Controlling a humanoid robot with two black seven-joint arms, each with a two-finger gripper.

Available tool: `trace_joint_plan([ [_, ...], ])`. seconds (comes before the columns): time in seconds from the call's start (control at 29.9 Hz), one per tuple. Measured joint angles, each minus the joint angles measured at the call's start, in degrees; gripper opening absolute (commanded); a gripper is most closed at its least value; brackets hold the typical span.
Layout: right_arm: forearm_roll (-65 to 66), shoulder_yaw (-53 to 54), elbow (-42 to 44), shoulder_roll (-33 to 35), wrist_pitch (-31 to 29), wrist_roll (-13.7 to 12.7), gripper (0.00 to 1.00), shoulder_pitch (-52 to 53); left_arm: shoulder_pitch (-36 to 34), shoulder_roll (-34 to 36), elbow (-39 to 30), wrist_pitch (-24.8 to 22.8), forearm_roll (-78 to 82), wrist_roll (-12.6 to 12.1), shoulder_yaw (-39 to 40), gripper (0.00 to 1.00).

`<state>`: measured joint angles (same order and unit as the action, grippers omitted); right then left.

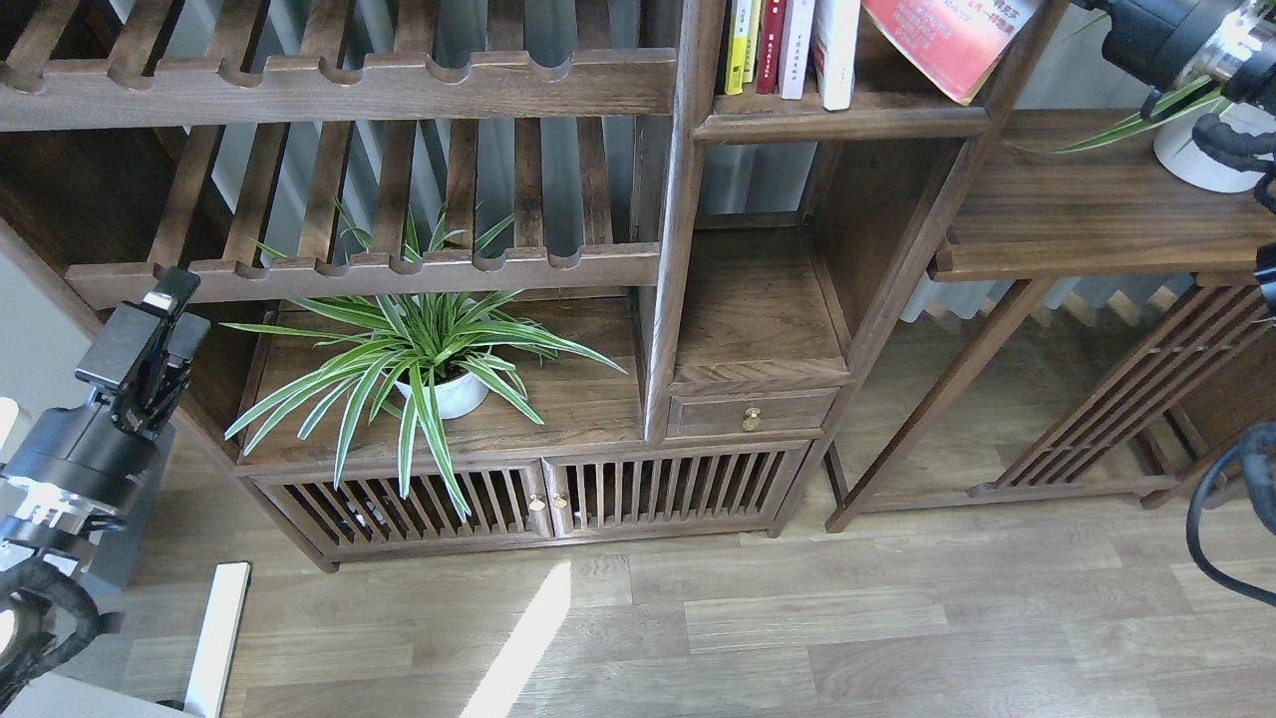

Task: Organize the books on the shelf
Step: 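Insert the red book into the upper cubby beside the standing books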

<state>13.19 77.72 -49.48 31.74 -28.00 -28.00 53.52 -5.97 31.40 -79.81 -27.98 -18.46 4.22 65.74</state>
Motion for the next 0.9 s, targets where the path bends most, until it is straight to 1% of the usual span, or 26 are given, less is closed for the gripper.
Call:
trace_joint_plan([
  [0.57,3.43,-2.19,-0.72,0.04,0.28,0.00,0.02,2.18,0.00,-0.02,0.08,-0.01,0.00,0.24,-0.07,0.90],
  [0.74,6.46,-2.40,-1.66,-0.12,4.85,0.00,0.02,3.36,0.04,-0.34,0.09,-0.01,0.01,0.17,-0.10,0.90],
  [0.9,8.03,-4.77,-1.86,-1.44,9.00,0.00,0.02,5.47,0.06,-0.52,0.09,-0.02,0.01,0.09,-0.18,0.90],
])
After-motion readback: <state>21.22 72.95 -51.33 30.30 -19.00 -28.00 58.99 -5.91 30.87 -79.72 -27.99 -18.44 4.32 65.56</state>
